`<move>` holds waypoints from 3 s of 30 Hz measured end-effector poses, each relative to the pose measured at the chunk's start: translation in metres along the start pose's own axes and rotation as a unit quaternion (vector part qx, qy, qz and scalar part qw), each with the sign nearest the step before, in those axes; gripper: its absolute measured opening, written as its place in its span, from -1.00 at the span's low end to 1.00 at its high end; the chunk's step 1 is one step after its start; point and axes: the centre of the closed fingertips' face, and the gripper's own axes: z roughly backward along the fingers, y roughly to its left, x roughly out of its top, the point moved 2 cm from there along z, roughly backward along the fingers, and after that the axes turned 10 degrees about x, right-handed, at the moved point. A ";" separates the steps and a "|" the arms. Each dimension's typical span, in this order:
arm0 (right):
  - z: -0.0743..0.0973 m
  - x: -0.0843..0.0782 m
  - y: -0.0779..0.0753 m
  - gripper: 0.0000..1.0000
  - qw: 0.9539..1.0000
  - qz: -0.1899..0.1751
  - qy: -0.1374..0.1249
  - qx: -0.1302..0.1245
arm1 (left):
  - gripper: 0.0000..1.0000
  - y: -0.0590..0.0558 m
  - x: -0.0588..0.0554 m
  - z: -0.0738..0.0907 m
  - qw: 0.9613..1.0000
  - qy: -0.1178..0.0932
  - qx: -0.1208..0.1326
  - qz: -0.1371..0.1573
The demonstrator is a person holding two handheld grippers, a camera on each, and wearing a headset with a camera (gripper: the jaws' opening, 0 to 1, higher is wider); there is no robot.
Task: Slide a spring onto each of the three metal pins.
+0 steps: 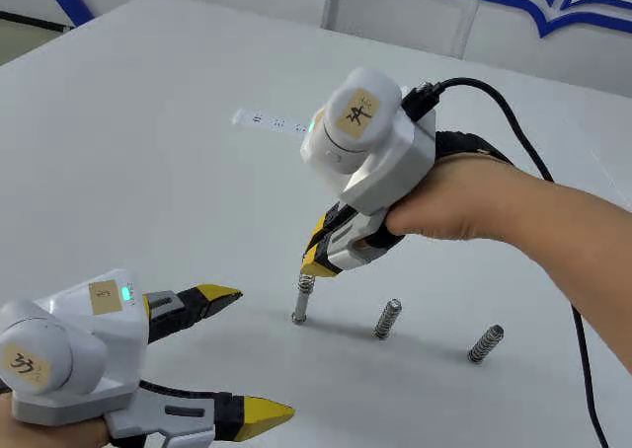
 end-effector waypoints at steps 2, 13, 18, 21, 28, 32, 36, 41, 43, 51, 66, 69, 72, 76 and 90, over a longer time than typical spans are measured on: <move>-0.002 -0.001 -0.001 -0.77 1.000 -0.002 -0.001 0.001 | 0.57 0.000 0.000 0.000 1.000 0.000 -0.001 0.000; -0.018 -0.009 -0.002 -0.77 1.000 -0.009 0.008 0.006 | 0.55 0.000 -0.002 -0.001 1.000 0.004 -0.003 0.000; -0.025 -0.013 -0.003 -0.77 1.000 -0.009 0.011 0.005 | 0.55 0.000 -0.001 -0.001 1.000 0.005 -0.004 0.000; -0.029 -0.015 -0.002 -0.77 1.000 -0.011 0.013 0.005 | 0.54 -0.001 -0.002 -0.001 1.000 0.006 -0.005 0.000; -0.040 -0.020 -0.001 -0.77 1.000 -0.011 0.017 0.004 | 0.54 -0.001 -0.002 0.000 1.000 0.008 -0.005 0.000; -0.044 -0.023 -0.001 -0.77 1.000 -0.013 0.018 0.003 | 0.54 0.000 -0.002 0.000 1.000 0.008 -0.005 0.000; -0.044 -0.023 0.000 -0.76 1.000 -0.015 0.012 0.004 | 0.54 -0.001 -0.003 0.000 1.000 0.009 -0.005 0.000; -0.045 -0.024 0.000 -0.75 1.000 -0.012 0.009 0.003 | 0.54 -0.001 -0.003 -0.001 1.000 0.009 -0.006 0.000; -0.043 -0.024 0.000 -0.70 1.000 -0.011 0.004 0.001 | 0.54 0.000 -0.003 0.000 1.000 0.009 -0.005 0.000; -0.034 -0.030 0.002 -0.58 1.000 -0.021 -0.012 -0.004 | 0.55 0.000 -0.001 -0.001 1.000 0.008 -0.006 -0.005; -0.011 -0.046 0.013 -0.49 0.996 -0.054 -0.065 -0.023 | 0.58 0.002 0.004 -0.003 1.000 0.007 -0.003 -0.007; -0.007 -0.047 0.016 -0.48 0.994 -0.063 -0.082 -0.027 | 0.59 0.003 0.004 -0.002 1.000 0.006 -0.001 -0.006; -0.004 -0.051 0.021 -0.48 0.993 -0.072 -0.093 -0.032 | 0.60 0.004 0.003 -0.001 1.000 0.007 0.000 -0.005; -0.002 -0.059 0.027 -0.48 0.990 -0.085 -0.109 -0.039 | 0.61 0.003 0.001 -0.001 1.000 0.008 -0.001 -0.004; 0.017 -0.080 0.042 -0.48 0.978 -0.120 -0.157 -0.066 | 0.64 0.000 0.002 -0.002 1.000 0.008 -0.005 -0.004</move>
